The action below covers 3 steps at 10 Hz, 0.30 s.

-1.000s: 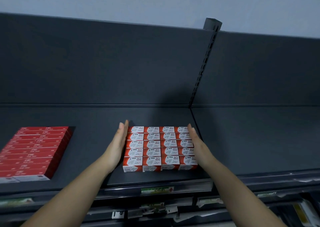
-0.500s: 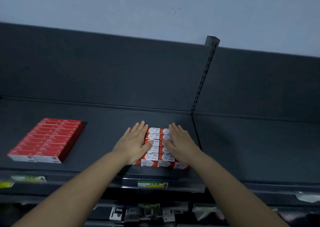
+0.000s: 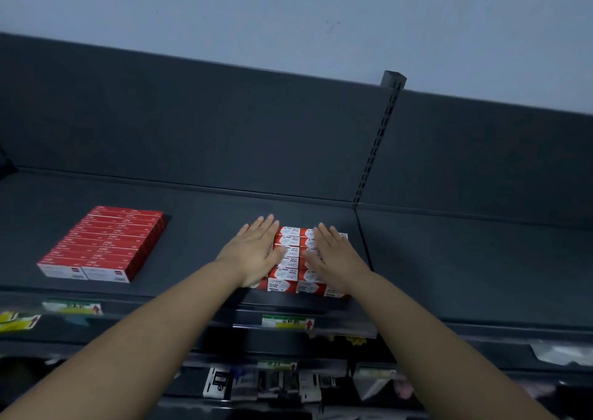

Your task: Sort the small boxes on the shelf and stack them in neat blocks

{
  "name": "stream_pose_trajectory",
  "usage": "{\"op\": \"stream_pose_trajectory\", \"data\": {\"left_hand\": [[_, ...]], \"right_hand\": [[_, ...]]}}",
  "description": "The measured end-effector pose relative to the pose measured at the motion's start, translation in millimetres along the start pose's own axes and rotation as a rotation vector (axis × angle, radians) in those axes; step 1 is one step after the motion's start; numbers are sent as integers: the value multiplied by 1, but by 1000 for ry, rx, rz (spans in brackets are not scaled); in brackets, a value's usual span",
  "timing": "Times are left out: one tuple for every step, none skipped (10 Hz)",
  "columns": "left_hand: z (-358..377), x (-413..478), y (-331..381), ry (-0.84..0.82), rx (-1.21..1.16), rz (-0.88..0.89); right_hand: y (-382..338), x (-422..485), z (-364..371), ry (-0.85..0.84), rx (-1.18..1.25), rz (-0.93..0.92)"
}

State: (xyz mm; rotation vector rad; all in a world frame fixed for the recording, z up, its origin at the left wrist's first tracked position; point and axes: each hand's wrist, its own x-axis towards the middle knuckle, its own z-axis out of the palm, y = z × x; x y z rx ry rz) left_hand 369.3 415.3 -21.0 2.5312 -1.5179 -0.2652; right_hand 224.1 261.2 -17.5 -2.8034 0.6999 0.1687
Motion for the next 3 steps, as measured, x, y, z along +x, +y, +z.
{"op": "stream_pose_trajectory", "data": {"left_hand": [[-19, -9, -20, 31, 37, 36], [-40, -27, -55, 54, 84, 22], [-60, -47, -92, 65, 128, -4]], "right_hand": [[-9, -2, -9, 20, -15, 33], [-29, -5, -12, 67, 4, 65], [-52, -7, -14, 114, 32, 80]]}}
